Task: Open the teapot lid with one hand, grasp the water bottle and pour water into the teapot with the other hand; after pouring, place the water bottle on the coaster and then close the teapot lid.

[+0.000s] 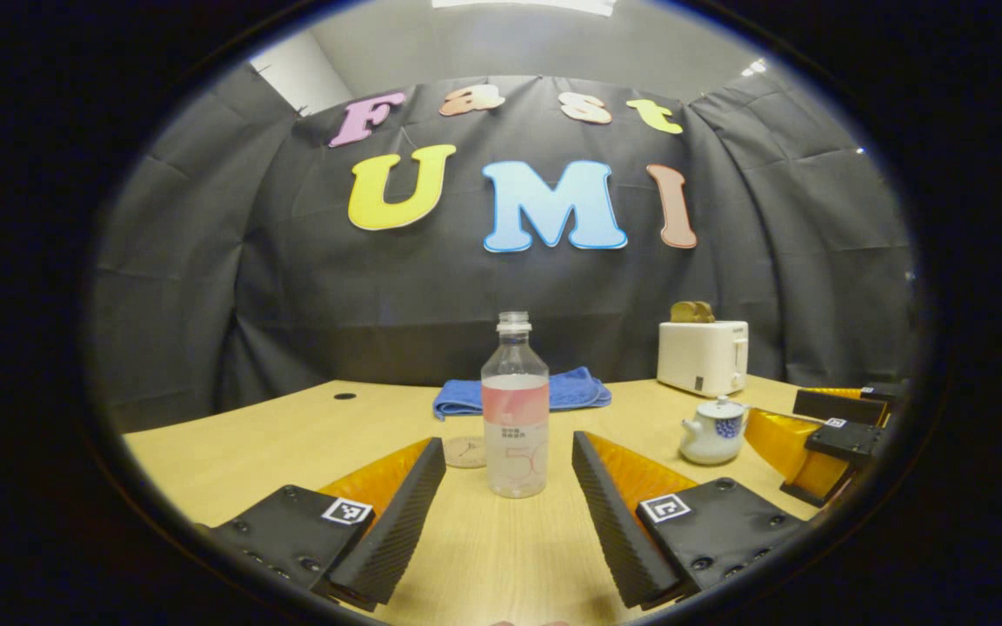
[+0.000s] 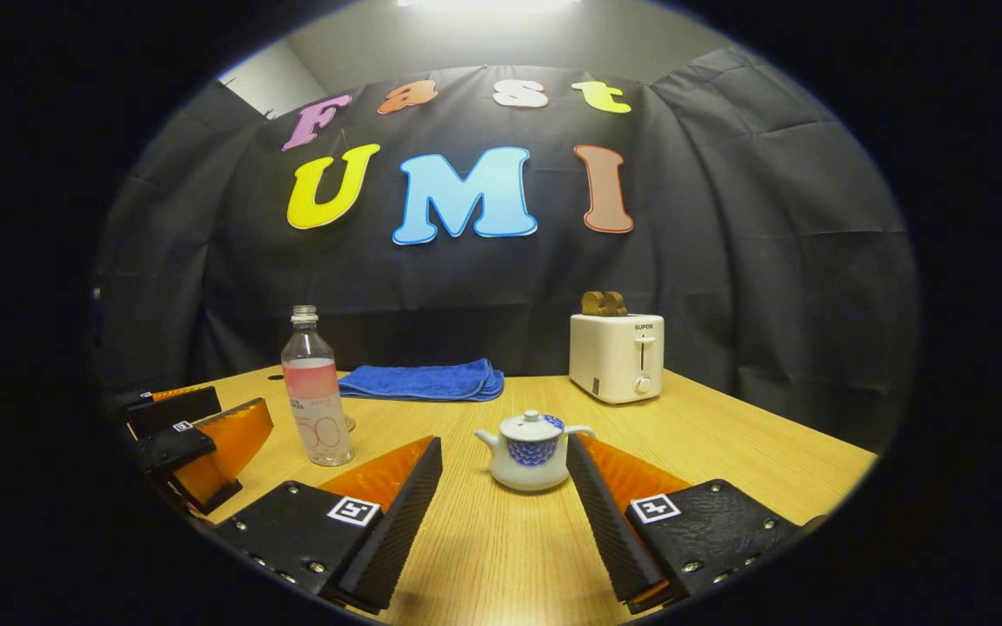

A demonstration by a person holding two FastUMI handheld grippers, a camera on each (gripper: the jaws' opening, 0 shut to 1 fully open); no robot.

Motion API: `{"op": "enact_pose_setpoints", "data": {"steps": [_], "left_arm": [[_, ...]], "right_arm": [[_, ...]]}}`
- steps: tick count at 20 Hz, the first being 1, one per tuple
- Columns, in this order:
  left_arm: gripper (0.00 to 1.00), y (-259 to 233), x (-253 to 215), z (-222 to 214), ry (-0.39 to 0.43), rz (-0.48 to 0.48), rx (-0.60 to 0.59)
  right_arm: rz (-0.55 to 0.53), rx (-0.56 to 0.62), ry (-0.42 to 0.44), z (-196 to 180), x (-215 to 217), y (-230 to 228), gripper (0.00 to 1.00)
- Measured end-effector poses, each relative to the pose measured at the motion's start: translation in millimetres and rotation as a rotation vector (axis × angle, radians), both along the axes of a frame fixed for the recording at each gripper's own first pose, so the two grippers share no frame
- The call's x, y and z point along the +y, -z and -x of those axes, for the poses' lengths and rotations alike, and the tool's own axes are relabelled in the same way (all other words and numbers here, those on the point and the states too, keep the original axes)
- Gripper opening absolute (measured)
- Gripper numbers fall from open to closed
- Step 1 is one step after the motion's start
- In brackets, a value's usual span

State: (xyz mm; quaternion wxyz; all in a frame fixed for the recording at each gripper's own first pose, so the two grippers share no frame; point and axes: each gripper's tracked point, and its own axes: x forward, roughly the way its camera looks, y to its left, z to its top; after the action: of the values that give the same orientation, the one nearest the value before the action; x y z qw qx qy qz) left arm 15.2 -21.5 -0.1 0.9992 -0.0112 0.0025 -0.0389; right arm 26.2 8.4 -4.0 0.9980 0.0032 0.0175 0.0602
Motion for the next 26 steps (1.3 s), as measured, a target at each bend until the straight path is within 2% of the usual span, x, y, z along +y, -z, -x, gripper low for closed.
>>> {"op": "enact_pose_setpoints", "data": {"steps": [3, 6, 7, 11, 12, 14, 15, 17, 19, 22, 23, 26], "left_arm": [[1.0, -6, 0, -2, 0.015, 0.011, 0.005], [1.0, -24, 8, 0, 0.005, -0.003, -0.035], [1.0, -27, 10, -2, 0.001, -0.008, -0.041], [1.0, -20, 13, -9, -0.001, -0.002, -0.02], [1.0, -18, 14, -9, 0.0, -0.004, -0.014], [1.0, -18, 16, -13, -0.002, -0.011, -0.008], [1.0, -18, 16, -14, 0.0, -0.014, -0.009], [1.0, -18, 14, -17, 0.007, -0.022, -0.006], [1.0, -13, 12, -20, 0.016, -0.03, 0.011], [1.0, -12, 12, -23, 0.021, -0.03, 0.017], [1.0, -11, 12, -24, 0.022, -0.032, 0.019], [1.0, -6, 10, -28, 0.031, -0.015, 0.036]], "right_arm": [[-0.011, 0.02, 0.012, -20, -7, -4, 0.84], [-0.044, 0.034, 0.024, -49, -13, -11, 0.84], [-0.04, 0.035, 0.034, -63, -15, -13, 0.76], [0.039, 0.039, 0.025, -91, -8, -7, 0.73], [0.053, 0.04, 0.019, -94, -7, -5, 0.65], [0.077, 0.047, 0.019, -102, -5, -1, 0.61], [0.071, 0.048, 0.021, -102, -5, -4, 0.5], [0.07, 0.064, 0.025, -103, -3, 0, 0.46], [0.057, 0.08, 0.025, -105, -5, 6, 0.3], [0.061, 0.068, 0.046, -107, -11, 6, 0.29], [0.062, 0.074, 0.057, -106, -12, 4, 0.09], [0.109, 0.061, 0.044, -107, -10, 3, 0.09]]}}
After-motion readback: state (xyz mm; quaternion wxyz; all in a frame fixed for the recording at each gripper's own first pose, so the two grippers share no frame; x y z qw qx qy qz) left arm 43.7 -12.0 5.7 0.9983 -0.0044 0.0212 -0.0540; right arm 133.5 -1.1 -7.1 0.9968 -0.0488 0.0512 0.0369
